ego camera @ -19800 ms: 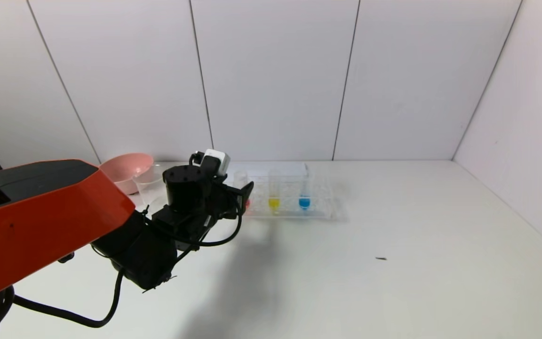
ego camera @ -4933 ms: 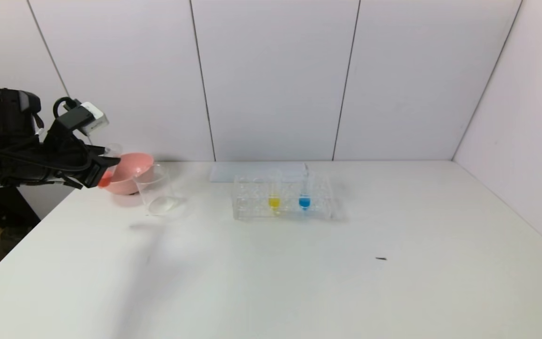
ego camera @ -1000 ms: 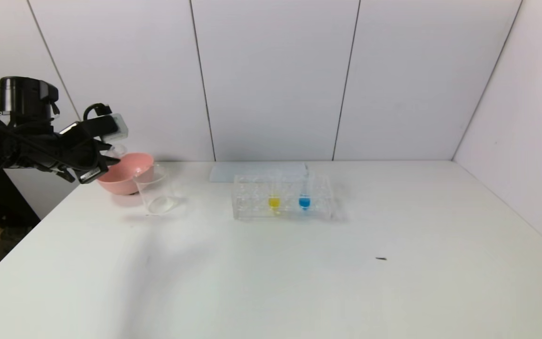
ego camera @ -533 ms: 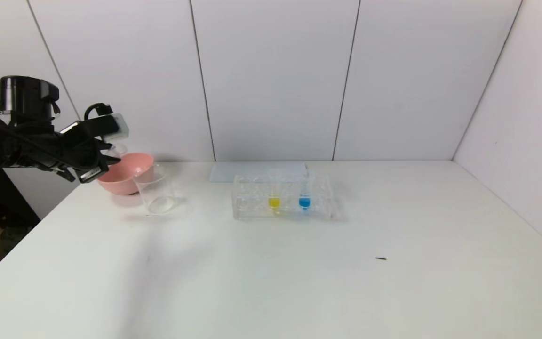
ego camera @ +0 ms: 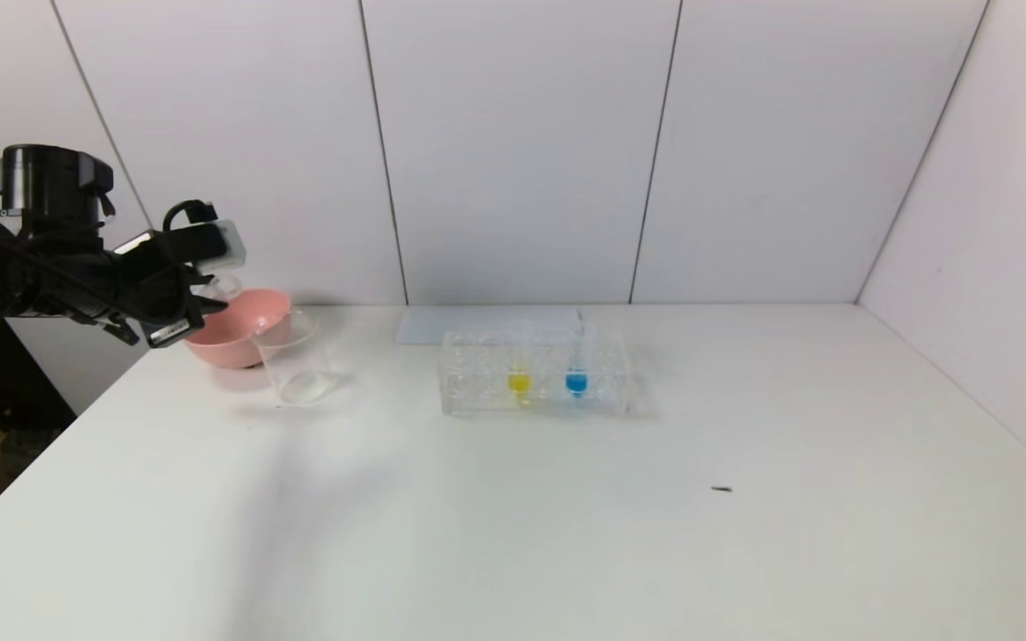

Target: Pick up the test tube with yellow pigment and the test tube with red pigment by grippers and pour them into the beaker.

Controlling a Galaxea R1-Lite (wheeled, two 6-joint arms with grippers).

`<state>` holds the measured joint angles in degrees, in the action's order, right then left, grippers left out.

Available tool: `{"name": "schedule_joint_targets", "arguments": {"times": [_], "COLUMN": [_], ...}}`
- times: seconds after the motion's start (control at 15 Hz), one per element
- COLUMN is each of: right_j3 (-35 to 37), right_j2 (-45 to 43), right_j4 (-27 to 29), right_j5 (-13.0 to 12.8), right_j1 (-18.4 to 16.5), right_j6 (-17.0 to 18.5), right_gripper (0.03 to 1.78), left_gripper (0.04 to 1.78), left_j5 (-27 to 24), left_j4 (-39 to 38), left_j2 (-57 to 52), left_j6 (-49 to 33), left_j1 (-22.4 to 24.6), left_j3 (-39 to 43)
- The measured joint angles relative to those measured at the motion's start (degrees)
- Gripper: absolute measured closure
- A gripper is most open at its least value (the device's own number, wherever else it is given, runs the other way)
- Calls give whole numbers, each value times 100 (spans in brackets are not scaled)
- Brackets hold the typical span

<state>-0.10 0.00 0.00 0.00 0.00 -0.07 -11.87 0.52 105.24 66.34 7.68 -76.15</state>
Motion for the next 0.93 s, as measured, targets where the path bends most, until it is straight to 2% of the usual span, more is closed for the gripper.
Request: {"name": "schedule_joint_targets", "arguments": {"times": [0.33, 0.93], "right_j3": [0, 0], "right_j2": [0, 0], "right_j4": [0, 0], "right_j5": [0, 0], "right_j1": [0, 0], "right_j6": [0, 0], "right_gripper": [11, 11], "left_gripper": [138, 138], "left_j5": [-11, -6], "left_j4": [741, 1072], "left_j2": [22, 126], "left_j6": [157, 406], "left_j1": [-5, -105], "left_j3": [-271, -540]}}
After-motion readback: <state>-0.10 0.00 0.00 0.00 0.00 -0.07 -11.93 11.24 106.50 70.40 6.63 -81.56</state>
